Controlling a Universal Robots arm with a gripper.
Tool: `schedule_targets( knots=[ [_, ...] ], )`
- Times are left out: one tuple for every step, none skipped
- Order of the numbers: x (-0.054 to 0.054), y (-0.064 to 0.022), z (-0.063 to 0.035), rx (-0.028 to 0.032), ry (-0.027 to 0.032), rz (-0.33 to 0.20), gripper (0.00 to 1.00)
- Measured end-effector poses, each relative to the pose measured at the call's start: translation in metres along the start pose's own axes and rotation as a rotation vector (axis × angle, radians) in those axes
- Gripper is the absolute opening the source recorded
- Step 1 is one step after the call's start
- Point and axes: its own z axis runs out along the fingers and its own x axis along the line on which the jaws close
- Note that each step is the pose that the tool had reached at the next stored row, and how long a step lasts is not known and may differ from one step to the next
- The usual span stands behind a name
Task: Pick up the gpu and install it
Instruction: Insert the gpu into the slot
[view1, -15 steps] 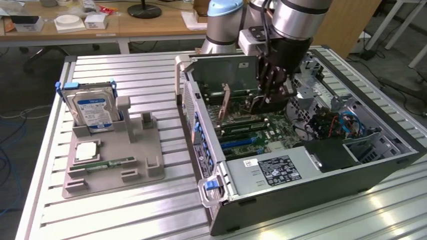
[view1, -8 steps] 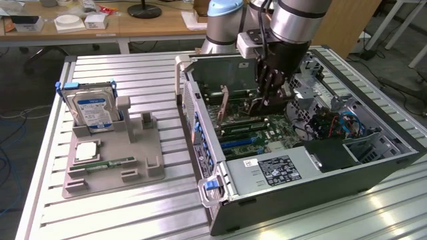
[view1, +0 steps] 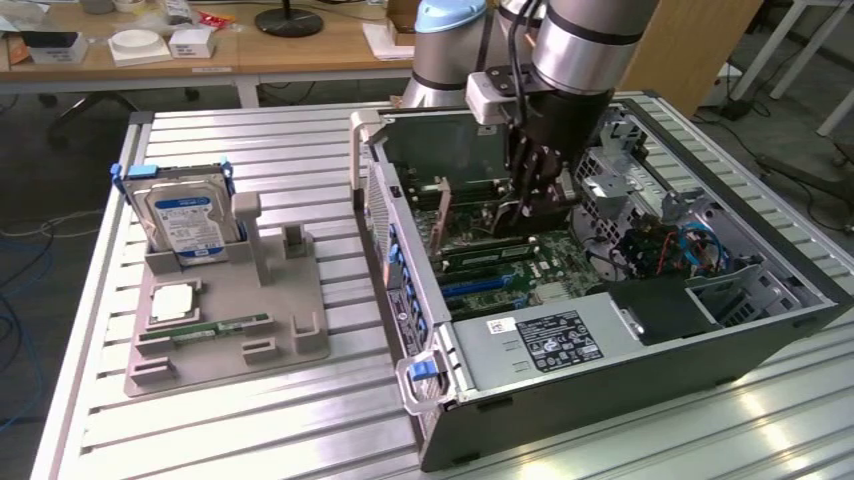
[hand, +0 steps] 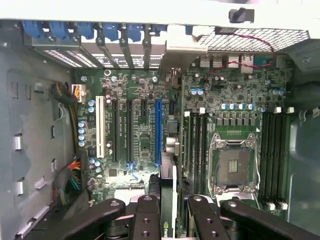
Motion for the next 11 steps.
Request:
schedule_targets(
  knots=[
    [0.0018,0.0,0.0002,0.0,0.0001,0.0,0.26],
    [0.0031,0.0001,0.0005,0.0,0.0002,0.0,0.26],
    [0.0036,0.0006,0.0012,0.0002,-0.0001,0.0,0.26],
    [0.0038,0.0015,0.002,0.0002,-0.0001,0.0,0.26],
    [0.0039,0.0028,0.0027,0.0001,0.0001,0.0,0.26],
    [0.004,0.0041,0.0035,0.0001,0.0,0.0,0.26],
    [0.004,0.0049,0.0043,0.0001,0.0001,0.0,0.26],
    [0.0041,0.0053,0.0052,0.0001,0.0001,0.0,0.26],
    [0.0042,0.0054,0.0062,0.0001,0.0001,0.0,0.26],
    [0.0044,0.0055,0.0076,0.0,0.0001,0.0,0.26],
    [0.0046,0.0055,0.0091,0.0001,0.0,0.0,0.26]
  ],
)
